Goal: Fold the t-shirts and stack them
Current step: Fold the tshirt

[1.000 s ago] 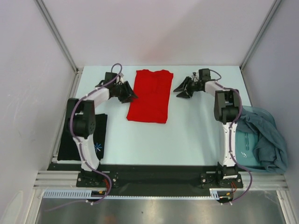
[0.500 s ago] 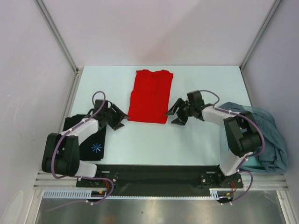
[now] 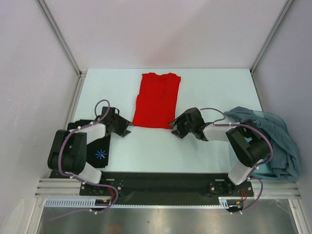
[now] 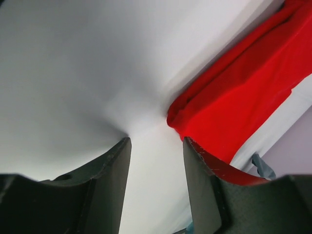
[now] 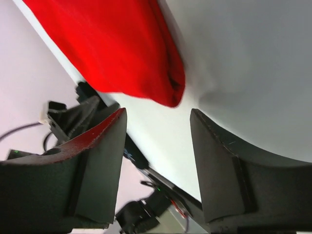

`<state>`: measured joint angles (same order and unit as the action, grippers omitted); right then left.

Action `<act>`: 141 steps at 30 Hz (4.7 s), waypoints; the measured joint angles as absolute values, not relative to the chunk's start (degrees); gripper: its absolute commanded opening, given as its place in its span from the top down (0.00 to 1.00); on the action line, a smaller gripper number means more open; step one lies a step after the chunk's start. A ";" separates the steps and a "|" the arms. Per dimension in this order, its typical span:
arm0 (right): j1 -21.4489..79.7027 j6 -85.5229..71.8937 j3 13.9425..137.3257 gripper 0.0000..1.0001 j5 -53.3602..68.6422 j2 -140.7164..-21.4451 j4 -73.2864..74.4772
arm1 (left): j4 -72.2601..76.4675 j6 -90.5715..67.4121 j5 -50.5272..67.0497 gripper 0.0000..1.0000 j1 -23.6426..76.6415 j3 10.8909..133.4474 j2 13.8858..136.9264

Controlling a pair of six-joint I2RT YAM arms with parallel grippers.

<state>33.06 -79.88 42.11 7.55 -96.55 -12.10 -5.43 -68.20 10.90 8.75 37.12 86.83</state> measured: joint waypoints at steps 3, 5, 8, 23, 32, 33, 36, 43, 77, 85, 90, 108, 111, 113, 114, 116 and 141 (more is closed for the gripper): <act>33.30 -82.54 42.11 0.49 5.26 -97.10 -13.52 | -4.60 -69.91 11.09 0.47 8.84 37.19 87.42; 33.47 -84.03 42.11 0.51 4.21 -97.47 -13.61 | -4.29 -70.67 11.18 0.47 8.84 37.36 87.94; 33.65 -86.02 42.13 0.52 3.18 -98.30 -13.56 | -3.60 -71.75 11.88 0.46 8.84 38.61 89.71; 33.61 -88.88 44.95 0.97 1.10 -101.60 -11.38 | -1.83 -72.90 14.22 1.00 8.84 42.48 96.27; 31.46 -84.29 39.99 1.00 4.54 -97.84 -11.62 | -1.48 -69.84 15.00 1.00 10.02 39.11 92.75; 31.29 -83.33 37.71 1.00 5.13 -95.29 -11.03 | -1.98 -69.80 15.05 1.00 11.07 37.34 90.78; 31.48 -80.71 31.97 1.00 6.20 -86.74 -7.55 | -3.51 -70.35 14.13 1.00 16.38 30.63 82.52; 36.14 -79.07 21.12 1.00 6.04 -63.61 3.97 | -12.25 -79.24 11.49 0.99 30.74 17.26 58.57; 11.57 -52.07 79.90 1.00 24.67 -108.16 22.74 | -29.19 -54.17 4.93 1.00 19.05 83.46 106.28; 9.69 -50.61 91.94 1.00 28.16 -120.25 24.75 | -29.78 -53.34 7.97 1.00 16.58 93.27 116.51; 8.49 -50.19 97.34 1.00 31.51 -126.45 26.30 | -30.17 -53.34 9.23 1.00 15.62 96.07 120.42; 1.23 -37.71 112.79 0.44 38.50 -135.66 29.45 | -34.33 -38.13 0.78 0.58 13.69 103.83 121.56; 1.23 -37.17 106.37 0.74 39.79 -131.59 26.59 | -29.47 -38.30 6.37 0.71 13.91 95.66 115.52; 3.62 -39.75 99.37 0.83 41.01 -128.33 21.02 | -22.96 -40.23 11.84 0.72 14.76 90.04 113.16; 5.41 -41.41 96.36 0.83 41.54 -127.31 18.04 | -19.68 -41.25 14.37 0.72 15.46 87.99 112.99; 8.86 -44.36 93.32 0.84 42.54 -127.09 12.60 | -13.80 -43.62 18.39 0.70 16.99 84.79 113.97; 0.69 -48.99 99.04 0.72 45.87 -136.86 7.68 | -14.35 -40.03 25.26 0.64 11.03 86.46 120.11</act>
